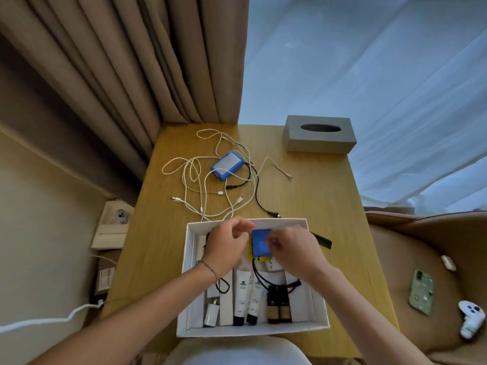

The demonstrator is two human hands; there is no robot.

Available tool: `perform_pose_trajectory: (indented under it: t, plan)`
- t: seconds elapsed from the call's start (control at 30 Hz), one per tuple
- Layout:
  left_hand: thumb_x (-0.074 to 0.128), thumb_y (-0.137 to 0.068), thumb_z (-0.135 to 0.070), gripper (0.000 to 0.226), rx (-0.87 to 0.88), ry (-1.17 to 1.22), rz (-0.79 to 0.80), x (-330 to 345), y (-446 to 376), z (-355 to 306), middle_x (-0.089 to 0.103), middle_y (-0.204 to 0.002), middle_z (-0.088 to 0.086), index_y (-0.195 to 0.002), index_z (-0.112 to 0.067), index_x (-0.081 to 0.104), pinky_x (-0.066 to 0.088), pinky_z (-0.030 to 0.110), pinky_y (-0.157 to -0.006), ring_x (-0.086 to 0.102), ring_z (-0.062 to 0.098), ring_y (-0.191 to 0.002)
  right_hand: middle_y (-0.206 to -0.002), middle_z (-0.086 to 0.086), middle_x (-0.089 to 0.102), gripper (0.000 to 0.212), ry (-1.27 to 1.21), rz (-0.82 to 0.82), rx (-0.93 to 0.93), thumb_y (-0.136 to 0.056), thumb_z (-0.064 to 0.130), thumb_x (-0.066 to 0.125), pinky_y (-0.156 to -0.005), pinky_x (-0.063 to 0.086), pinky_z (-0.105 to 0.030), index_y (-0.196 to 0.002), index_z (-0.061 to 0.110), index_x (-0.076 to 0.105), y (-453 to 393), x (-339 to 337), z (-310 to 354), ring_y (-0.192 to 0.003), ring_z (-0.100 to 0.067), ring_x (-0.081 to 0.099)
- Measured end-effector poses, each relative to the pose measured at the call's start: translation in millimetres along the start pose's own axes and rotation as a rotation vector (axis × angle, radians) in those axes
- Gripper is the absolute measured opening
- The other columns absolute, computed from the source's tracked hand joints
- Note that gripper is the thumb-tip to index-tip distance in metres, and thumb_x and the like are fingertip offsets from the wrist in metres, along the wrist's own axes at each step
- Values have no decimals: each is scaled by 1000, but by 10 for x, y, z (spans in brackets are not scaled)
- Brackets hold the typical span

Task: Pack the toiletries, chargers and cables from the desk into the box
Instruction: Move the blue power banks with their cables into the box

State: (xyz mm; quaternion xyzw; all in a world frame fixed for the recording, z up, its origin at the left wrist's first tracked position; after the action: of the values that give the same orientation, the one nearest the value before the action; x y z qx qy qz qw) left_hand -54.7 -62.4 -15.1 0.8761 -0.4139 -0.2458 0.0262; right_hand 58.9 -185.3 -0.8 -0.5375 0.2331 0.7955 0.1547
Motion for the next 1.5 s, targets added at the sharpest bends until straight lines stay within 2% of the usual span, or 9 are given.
perform_pose_trajectory:
  t: [0.23,0.47,0.67,0.8,0.93,1.03,1.2,1.3,1.5]
  plan:
    - [58,-92,-1,28,69,-136,-113,-452,-551,-302,72,-84,-10,-87,-24,72,57,20,-65,66,3,-74,-88,10,75,20,-269,-130,76,-98,24,56,-66,57,-24,-103,27,75,-654,-466,-89,-73,-8,68]
    - [61,-91,-6,23,-42,-229,-196,-651,-1444,-403,72,-85,-7,-80,-24,70,58,35,-80,68,15,-85,-103,1,74,27,-304,-125,113,-96,18,51,-77,58,-35,-114,23,71,-1388,-464,-100,-88,-15,67]
    - [54,-93,-9,21,-103,-524,-154,-652,-2213,-219,69,-93,-4,-95,-24,69,57,34,-78,64,17,-86,-109,-1,72,32,-332,-84,130,-94,15,50,-80,54,-33,-117,23,70,-1908,-258,-131,-95,-18,65]
    - [59,-92,-22,20,-105,-760,-55,-547,-2661,16,68,-117,3,-110,-21,68,51,32,-81,64,23,-102,-109,-2,70,32,-349,-42,130,-90,14,51,-83,55,-37,-114,23,70,-2115,-98,-210,-100,-22,65]
    - [75,-79,-49,56,-166,-927,46,-406,-2967,257,63,-125,6,-123,-20,59,53,38,-87,61,25,-110,-110,0,71,34,-388,-16,125,-90,15,50,-83,55,-36,-115,23,71,-2206,-10,-266,-100,-20,65]
    - [83,-68,-55,82,-194,-940,93,-276,-3095,357,60,-131,7,-133,-17,52,52,37,-88,59,26,-115,-110,4,72,34,-422,-9,156,-90,17,51,-80,54,-31,-115,26,72,-2222,30,-356,-98,-18,66]
    - [86,-60,-49,87,-234,-951,94,-213,-3150,374,53,-133,8,-134,-18,50,53,39,-91,55,26,-116,-98,9,74,27,-468,0,191,-91,21,53,-73,58,-32,-107,31,72,-2173,43,-381,-84,-9,67]
    - [88,-57,-39,76,-162,-847,62,-222,-3042,277,50,-125,6,-121,-22,50,55,43,-87,54,26,-113,-94,13,71,25,-498,-18,188,-92,21,55,-73,59,-31,-105,32,73,-2144,-14,-396,-82,-4,66]
    - [85,-58,-28,54,115,-594,-34,-377,-2615,-77,53,-89,-13,-89,-34,42,53,33,-59,59,12,-79,-96,6,76,20,-754,12,217,-96,18,58,-80,60,-32,-104,22,76,-2051,-170,-394,-85,-6,69]
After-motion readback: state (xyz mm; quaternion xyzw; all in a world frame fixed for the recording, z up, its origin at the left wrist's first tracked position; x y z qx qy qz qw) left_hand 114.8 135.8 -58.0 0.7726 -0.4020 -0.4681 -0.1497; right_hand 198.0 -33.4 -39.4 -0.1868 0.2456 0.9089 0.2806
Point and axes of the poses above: each hand's wrist, its own y-axis away from the middle knuckle, its own x-axis out of the palm, z = x × y, the point moved 5 cm from there along -y, towards the middle knuckle
